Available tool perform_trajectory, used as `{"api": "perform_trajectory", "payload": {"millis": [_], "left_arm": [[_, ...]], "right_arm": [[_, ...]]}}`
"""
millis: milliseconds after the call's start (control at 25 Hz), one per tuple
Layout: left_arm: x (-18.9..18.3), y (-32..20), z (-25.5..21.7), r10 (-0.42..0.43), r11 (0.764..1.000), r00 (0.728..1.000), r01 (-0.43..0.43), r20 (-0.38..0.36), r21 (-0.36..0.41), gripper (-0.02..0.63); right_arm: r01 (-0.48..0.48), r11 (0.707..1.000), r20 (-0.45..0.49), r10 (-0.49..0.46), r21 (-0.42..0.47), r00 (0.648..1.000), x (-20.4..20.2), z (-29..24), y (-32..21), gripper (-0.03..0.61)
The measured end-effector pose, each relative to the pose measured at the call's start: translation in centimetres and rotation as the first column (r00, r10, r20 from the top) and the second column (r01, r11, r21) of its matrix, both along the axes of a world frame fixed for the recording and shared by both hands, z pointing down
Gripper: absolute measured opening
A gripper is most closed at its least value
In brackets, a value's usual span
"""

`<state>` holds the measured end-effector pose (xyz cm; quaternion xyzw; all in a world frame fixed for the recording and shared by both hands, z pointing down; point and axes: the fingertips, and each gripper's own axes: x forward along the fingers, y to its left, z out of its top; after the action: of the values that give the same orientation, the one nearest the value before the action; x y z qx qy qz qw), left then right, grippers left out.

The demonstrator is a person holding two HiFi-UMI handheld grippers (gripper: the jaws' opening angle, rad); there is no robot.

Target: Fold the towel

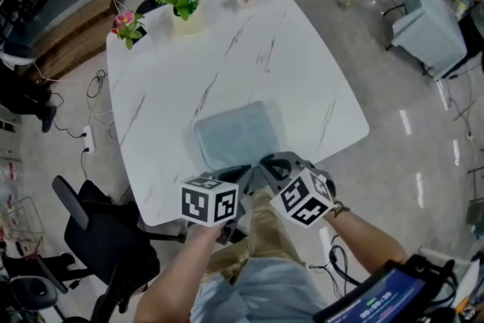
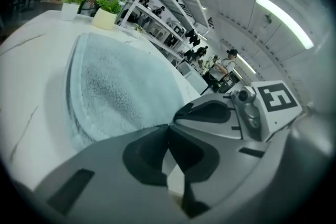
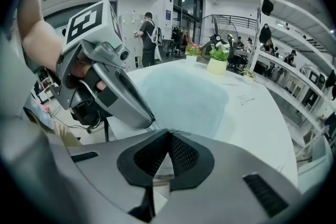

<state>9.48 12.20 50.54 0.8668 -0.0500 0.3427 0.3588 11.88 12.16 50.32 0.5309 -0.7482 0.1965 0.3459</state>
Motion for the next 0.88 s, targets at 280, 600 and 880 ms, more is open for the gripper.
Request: {"api": "perform_trajectory", "payload": {"millis": [280, 600, 880], "left_arm": [[0.1, 0.0, 1.1, -0.003, 1.000, 1.000, 0.003, 0.006, -0.011, 0.006], [-1.1, -0.2, -2.2, -0.058, 0.998, 0.995, 0.058, -0.077, 0.003, 0.008], [-4.2, -4.0, -14.8, -0.178, 0.953, 0.940, 0.239, -0.291, 0.188, 0.008]], "right_arm": [[-0.048, 0.998, 0.002, 0.048, -0.028, 0.999, 0.2, 1.4, -0.2, 0.017], [-0.164, 0.985, 0.139, 0.154, 0.057, 0.978, 1.8, -2.5, 0.4, 0.018], [-0.293, 0.915, 0.213, 0.239, 0.276, 0.947, 4.0, -14.5, -1.1, 0.018]]}}
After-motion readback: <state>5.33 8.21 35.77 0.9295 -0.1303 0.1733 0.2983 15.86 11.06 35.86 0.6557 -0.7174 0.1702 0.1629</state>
